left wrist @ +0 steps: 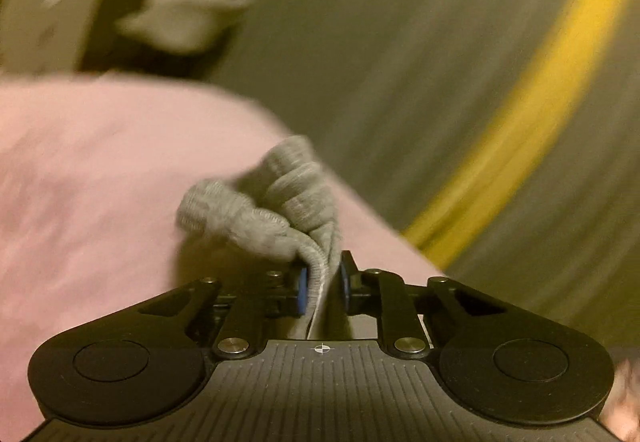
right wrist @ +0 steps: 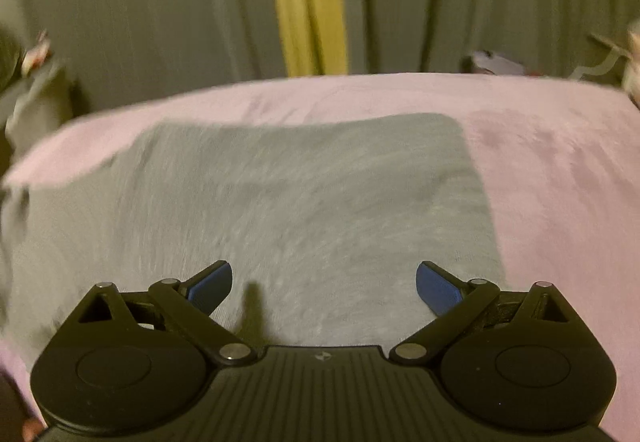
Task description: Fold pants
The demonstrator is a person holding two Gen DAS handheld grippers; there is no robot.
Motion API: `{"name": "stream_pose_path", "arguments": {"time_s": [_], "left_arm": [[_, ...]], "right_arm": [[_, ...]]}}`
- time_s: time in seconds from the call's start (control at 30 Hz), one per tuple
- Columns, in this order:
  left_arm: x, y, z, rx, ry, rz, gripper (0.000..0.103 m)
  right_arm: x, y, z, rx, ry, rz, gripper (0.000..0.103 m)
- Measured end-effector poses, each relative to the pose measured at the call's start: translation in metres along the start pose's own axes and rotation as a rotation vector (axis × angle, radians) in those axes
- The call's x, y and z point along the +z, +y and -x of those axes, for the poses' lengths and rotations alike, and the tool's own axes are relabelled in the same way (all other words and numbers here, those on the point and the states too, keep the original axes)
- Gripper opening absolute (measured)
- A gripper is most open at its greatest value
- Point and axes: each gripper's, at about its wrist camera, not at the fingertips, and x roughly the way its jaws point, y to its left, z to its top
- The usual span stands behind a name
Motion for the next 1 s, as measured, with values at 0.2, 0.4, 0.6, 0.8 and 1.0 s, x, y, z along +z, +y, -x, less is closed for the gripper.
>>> {"name": "stream_pose_path", "arguments": {"time_s": [0.2, 0.4, 0.6, 0.8, 1.0], "left_arm": [[-0.038, -0.143, 0.01, -0.292, 0.046, -0.313, 0.015], [-0.144, -0.217, -0.025, -0.36, 0.344, -0.559, 0.032], [-0.183, -0.214, -0.022, -0.336, 0.471, -0.72, 0.071], [-0.12, -0.168, 0.002, -0.23, 0.335, -0.457, 0.09], [-0.095, -0.096, -0.005, 0.091, 0.267, -0.222, 0.092]], "right_arm": [[0.016, -0.03, 0.03, 0.002, -0.091, -0.159, 0.099], [0.013, -0.052, 0.049, 0.031, -0.103, -0.237, 0.099], [0.012, -0.057, 0.044, 0.104, -0.051, -0.288, 0.099], [0.015, -0.054, 0.029, 0.297, 0.006, -0.378, 0.099], [0.029, -0.03, 0.002, 0.368, 0.091, -0.374, 0.086]]}}
